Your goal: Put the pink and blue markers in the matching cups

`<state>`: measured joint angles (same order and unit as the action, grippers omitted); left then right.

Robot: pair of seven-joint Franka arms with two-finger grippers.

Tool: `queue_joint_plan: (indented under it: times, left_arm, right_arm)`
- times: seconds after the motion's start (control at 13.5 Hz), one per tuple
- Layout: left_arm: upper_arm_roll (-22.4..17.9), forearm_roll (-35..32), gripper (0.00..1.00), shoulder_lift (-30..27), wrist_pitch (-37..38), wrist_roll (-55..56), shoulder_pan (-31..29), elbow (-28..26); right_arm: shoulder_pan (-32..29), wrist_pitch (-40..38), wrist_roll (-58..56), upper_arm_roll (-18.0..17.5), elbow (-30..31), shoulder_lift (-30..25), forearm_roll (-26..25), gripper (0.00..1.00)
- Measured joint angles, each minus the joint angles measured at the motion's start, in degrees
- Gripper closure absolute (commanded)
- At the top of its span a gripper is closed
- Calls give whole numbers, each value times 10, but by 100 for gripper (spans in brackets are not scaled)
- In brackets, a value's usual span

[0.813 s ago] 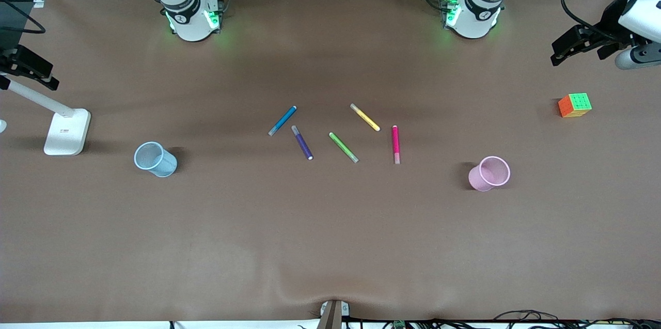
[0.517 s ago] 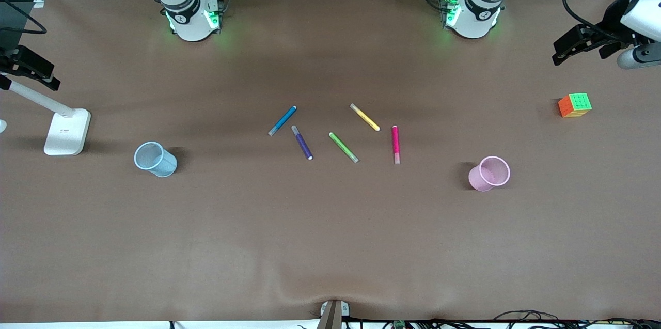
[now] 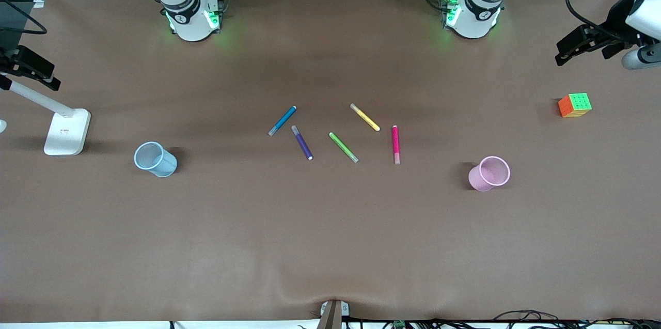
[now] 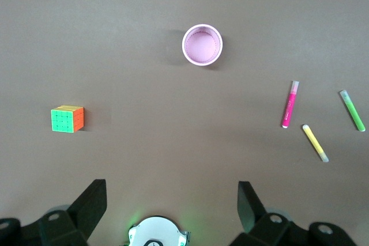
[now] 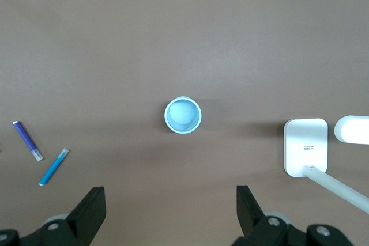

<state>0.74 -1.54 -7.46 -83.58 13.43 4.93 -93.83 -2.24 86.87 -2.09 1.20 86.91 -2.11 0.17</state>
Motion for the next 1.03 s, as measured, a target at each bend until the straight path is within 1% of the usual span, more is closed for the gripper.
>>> queue_joint_plan:
  times: [0.59, 0.81, 1.03]
  left_arm:
    - [5, 0, 0, 24, 5, -1, 4, 0]
    - [9, 0, 0, 52, -1, -1, 10, -1]
    - [23, 1, 0, 94, -19, -1, 20, -1]
  right_arm:
    - [0, -1, 0, 0, 0, 0, 0, 0]
    - [0, -1, 0, 0, 0, 0, 0, 0]
    - [0, -1, 0, 0, 0, 0, 0, 0]
